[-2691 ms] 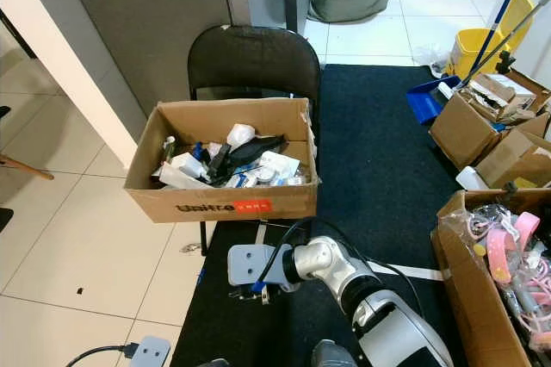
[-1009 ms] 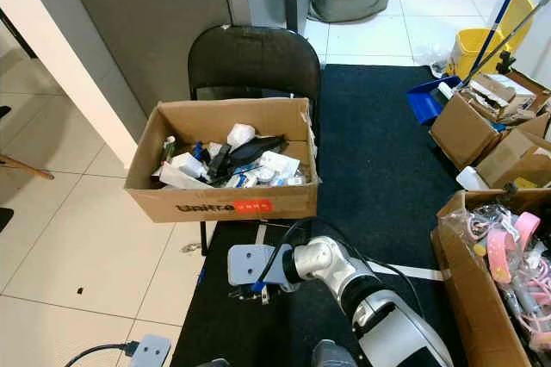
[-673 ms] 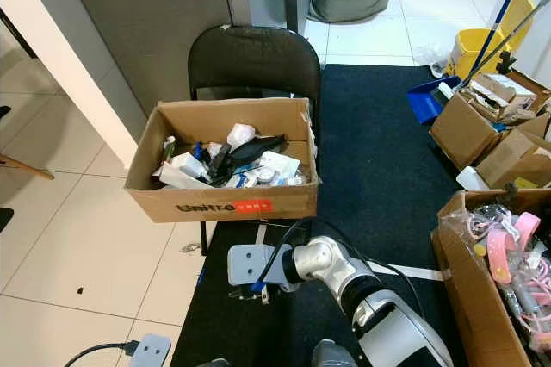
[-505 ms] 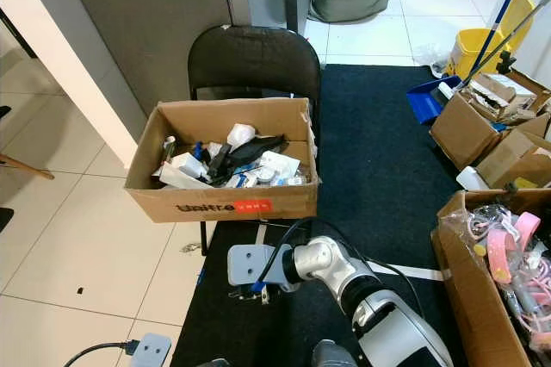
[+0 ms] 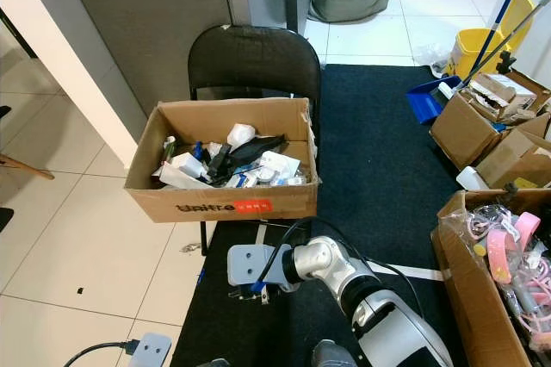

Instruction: Picking trash to rubbish bin

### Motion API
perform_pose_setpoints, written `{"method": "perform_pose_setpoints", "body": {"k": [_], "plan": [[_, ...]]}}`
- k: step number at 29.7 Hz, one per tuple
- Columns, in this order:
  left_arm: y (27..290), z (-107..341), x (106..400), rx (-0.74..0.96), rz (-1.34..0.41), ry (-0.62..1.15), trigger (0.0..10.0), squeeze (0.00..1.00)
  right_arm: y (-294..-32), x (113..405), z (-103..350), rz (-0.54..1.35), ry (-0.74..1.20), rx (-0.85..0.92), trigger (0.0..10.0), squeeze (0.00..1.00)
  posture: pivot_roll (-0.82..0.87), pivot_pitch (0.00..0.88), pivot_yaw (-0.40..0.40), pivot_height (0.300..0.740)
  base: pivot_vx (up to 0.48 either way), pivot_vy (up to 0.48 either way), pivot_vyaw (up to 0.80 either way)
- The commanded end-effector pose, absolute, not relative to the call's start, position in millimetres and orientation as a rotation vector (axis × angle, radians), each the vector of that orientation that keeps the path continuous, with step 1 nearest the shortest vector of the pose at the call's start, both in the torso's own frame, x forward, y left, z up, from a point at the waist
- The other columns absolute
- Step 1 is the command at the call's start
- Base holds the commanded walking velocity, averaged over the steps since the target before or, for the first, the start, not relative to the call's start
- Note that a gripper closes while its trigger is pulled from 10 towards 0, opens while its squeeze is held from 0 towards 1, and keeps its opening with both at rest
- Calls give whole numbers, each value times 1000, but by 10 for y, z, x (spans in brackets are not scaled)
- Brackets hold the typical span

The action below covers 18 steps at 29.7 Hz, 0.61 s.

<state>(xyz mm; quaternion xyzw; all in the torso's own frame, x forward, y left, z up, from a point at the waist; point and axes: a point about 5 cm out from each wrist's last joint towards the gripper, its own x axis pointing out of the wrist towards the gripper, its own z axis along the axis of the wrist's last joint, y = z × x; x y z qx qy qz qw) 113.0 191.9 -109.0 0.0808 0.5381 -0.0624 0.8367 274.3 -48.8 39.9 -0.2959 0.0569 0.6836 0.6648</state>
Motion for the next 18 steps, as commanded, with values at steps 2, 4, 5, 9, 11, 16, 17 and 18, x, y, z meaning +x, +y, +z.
{"method": "perform_pose_setpoints", "body": {"k": [2,4,5,9,11,16,17,18], "plan": [[1880,-1103,1101,166,-156,1151,10000,0,-470,2749,405,1550,128,-672,10000,0,-44,80,51,740,0,0,0],[1890,-1104,1094,167,-156,1152,10000,0,-471,2748,404,1550,128,-672,10000,0,-46,79,51,740,0,0,0],[1907,-1104,1082,168,-156,1153,10000,0,-472,2747,403,1550,128,-672,10000,0,-46,79,51,740,0,0,0],[1929,-1106,1060,169,-155,1156,10000,0,-476,2744,400,1550,129,-672,10000,0,-49,79,49,740,0,0,0],[1937,-1107,1051,168,-154,1158,10000,0,-478,2745,401,1550,128,-672,10000,0,-47,81,49,740,0,0,0],[1935,-1109,1041,165,-152,1159,10000,0,-478,2746,402,1551,128,-672,10000,0,-45,84,50,740,0,0,0],[1933,-1110,1039,164,-152,1160,10000,0,-478,2747,403,1551,128,-672,10000,0,-45,84,50,740,0,0,0],[1926,-1112,1038,163,-152,1161,10000,0,-478,2747,404,1551,128,-672,10000,0,-45,84,50,740,0,0,0]]}}
